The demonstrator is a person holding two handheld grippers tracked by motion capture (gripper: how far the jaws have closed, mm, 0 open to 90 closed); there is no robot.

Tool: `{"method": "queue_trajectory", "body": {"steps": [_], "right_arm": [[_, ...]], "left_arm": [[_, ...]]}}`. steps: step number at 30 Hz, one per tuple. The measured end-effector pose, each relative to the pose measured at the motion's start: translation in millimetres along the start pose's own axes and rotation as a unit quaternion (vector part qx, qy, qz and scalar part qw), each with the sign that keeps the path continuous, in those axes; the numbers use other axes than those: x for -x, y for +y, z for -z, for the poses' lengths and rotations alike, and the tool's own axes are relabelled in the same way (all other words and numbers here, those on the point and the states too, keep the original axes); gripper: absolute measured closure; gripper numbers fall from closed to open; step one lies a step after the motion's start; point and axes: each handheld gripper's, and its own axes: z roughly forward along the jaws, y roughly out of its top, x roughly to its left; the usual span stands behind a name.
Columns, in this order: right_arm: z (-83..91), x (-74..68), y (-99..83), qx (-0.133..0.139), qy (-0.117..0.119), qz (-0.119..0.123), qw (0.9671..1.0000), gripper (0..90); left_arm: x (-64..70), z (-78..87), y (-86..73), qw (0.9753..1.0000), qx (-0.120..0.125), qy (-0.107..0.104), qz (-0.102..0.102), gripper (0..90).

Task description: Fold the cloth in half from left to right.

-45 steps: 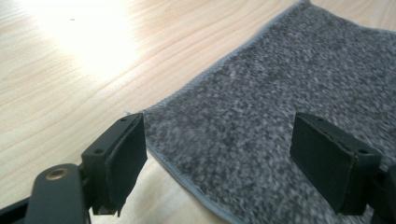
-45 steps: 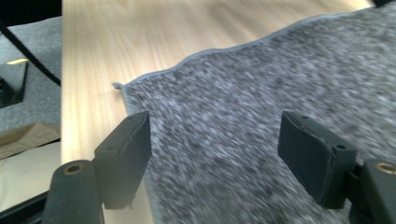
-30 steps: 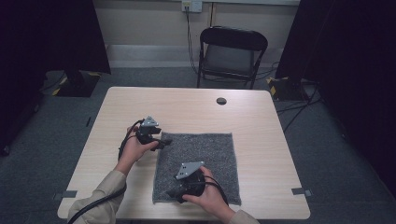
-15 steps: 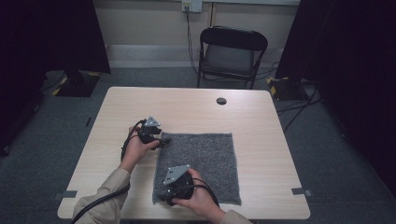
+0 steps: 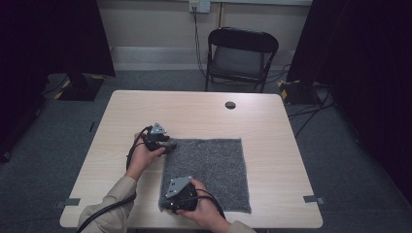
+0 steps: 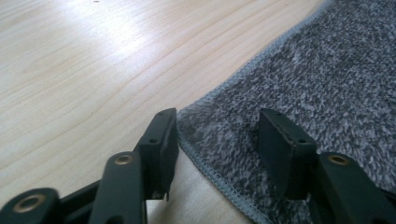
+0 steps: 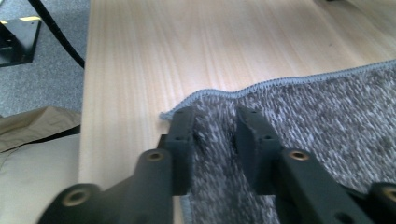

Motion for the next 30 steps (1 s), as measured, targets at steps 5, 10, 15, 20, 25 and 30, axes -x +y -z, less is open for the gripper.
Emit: {"method": "queue_trajectory", "body": {"steps": [5, 10, 15, 20, 25, 30], "right_arm": [[0.0, -2.9, 0.5, -0.001, 0.005, 0.006, 1.0, 80.9], [0.6, -1.2, 0.0, 0.0, 0.001, -0.008, 1.0, 84.3], [8.0, 2.3, 0.0, 0.007, 0.005, -0.02, 0.9998, 86.5], [15.8, 5.2, 4.1, 0.02, 0.007, -0.028, 0.9994, 87.9], [19.6, 5.6, 10.2, 0.029, 0.014, -0.029, 0.9991, 88.2], [22.6, 4.5, 17.4, 0.041, 0.024, -0.032, 0.9984, 88.3]], "left_arm": [[6.9, -0.6, 1.2, 0.9998, 0.003, -0.01, -0.017, 70.9], [11.5, -1.4, 5.3, 0.9997, -0.008, -0.008, -0.02, 81.1], [10.8, 1.7, 10.3, 0.9996, 0.002, -0.02, -0.02, 84.9], [9.1, 10.3, 20.9, 0.9994, 0.017, -0.029, -0.012, 85.6], [7.0, 20.1, 31.7, 0.9992, 0.022, -0.033, -0.004, 85.6], [4.4, 31.6, 41.9, 0.9993, 0.019, -0.033, 0.001, 85.6]]}}
